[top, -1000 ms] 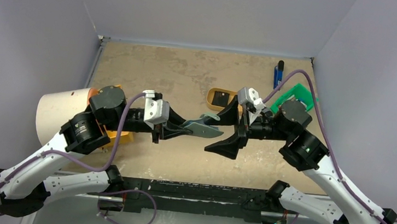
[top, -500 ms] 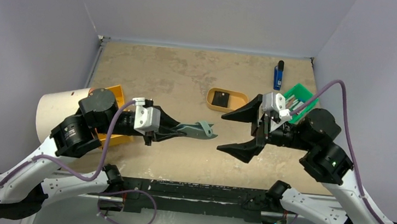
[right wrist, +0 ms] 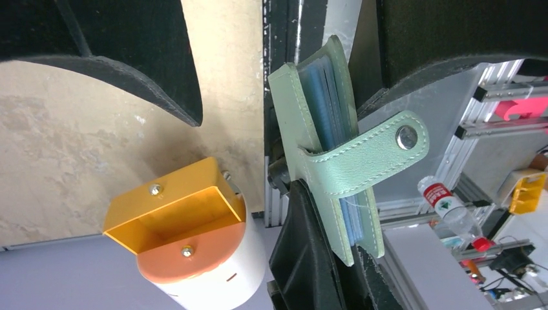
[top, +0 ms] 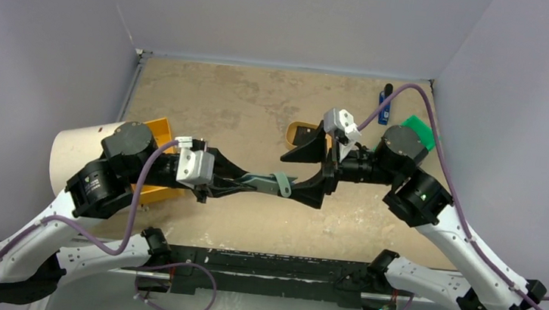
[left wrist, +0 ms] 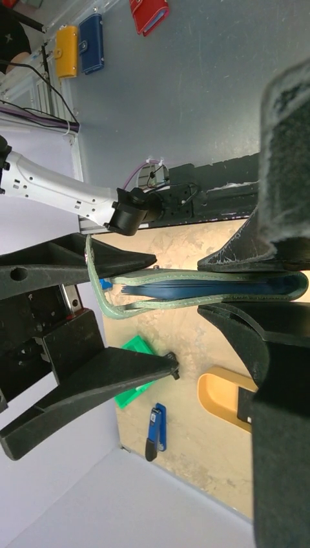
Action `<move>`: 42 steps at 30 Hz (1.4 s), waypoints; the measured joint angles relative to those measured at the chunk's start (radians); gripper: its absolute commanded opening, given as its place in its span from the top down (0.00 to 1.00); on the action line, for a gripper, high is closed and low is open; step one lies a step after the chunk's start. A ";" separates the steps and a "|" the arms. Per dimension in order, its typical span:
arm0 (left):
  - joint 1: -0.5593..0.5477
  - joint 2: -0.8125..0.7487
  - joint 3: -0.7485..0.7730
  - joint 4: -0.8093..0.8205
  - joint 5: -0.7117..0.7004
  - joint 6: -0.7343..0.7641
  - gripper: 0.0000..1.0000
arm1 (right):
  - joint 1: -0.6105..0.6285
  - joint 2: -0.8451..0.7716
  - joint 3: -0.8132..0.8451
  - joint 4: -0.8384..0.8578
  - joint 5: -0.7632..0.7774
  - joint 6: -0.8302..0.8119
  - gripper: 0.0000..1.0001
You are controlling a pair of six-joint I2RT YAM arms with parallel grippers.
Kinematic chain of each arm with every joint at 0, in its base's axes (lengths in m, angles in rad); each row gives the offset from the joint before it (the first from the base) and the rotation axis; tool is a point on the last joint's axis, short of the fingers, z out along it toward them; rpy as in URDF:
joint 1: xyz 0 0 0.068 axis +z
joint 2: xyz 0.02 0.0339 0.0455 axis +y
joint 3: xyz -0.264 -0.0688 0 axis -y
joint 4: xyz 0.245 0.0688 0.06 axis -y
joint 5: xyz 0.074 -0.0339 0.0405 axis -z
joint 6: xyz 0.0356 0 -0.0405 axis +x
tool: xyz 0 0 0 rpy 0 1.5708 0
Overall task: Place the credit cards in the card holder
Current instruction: Close the card holder at the center of the board.
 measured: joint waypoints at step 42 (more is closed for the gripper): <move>0.000 -0.124 -0.438 0.752 -0.641 -0.683 0.23 | 0.000 -0.110 -0.280 0.565 0.386 0.337 1.00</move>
